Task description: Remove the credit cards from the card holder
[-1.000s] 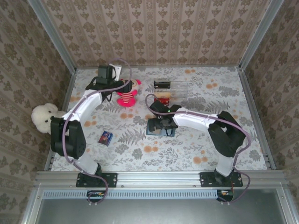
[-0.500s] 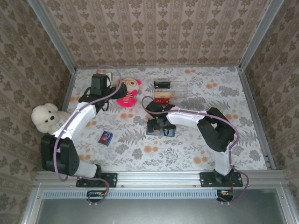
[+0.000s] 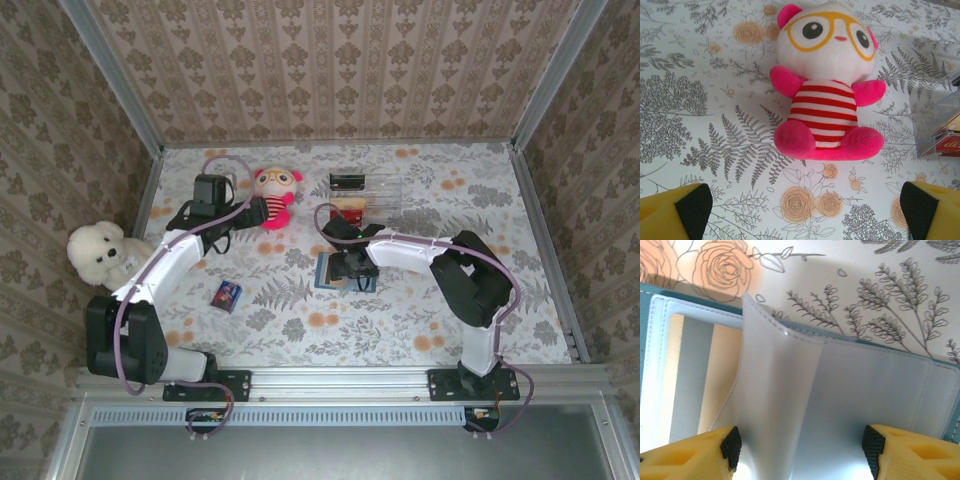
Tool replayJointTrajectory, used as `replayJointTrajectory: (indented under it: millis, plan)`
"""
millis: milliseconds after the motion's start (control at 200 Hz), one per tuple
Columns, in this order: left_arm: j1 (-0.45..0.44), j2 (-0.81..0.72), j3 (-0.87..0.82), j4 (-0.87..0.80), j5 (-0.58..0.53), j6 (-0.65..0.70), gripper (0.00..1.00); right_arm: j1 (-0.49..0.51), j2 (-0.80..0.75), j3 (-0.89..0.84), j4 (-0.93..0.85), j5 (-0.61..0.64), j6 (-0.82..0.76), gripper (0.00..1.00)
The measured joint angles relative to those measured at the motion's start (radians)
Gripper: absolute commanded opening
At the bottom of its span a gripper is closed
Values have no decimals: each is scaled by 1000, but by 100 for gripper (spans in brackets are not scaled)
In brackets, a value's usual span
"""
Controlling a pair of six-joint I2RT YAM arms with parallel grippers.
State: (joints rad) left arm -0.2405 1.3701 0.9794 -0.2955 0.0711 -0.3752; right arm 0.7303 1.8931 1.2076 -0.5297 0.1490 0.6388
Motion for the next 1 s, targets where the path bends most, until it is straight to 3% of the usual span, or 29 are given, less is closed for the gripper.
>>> replayJointTrajectory:
  millis: [140, 280, 590, 765, 885, 1000]
  plan:
    - [1, 8, -23, -4, 103, -16, 100, -14, -21, -31, 30, -14, 0, 63]
    - [-16, 42, -32, -4, 226, -35, 93, -22, -34, -51, 54, -29, 0, 59]
    - [-183, 171, -43, 22, 391, -119, 78, -31, -48, -74, 79, -40, 0, 55]
    - [-241, 252, -43, 92, 473, -200, 60, -34, -55, -84, 90, -45, 0, 54]
    - [-278, 296, -45, 162, 526, -251, 43, -34, -61, -96, 106, -45, 0, 53]
    - [-303, 333, -50, 219, 569, -298, 37, -34, -72, -113, 127, -48, 0, 52]
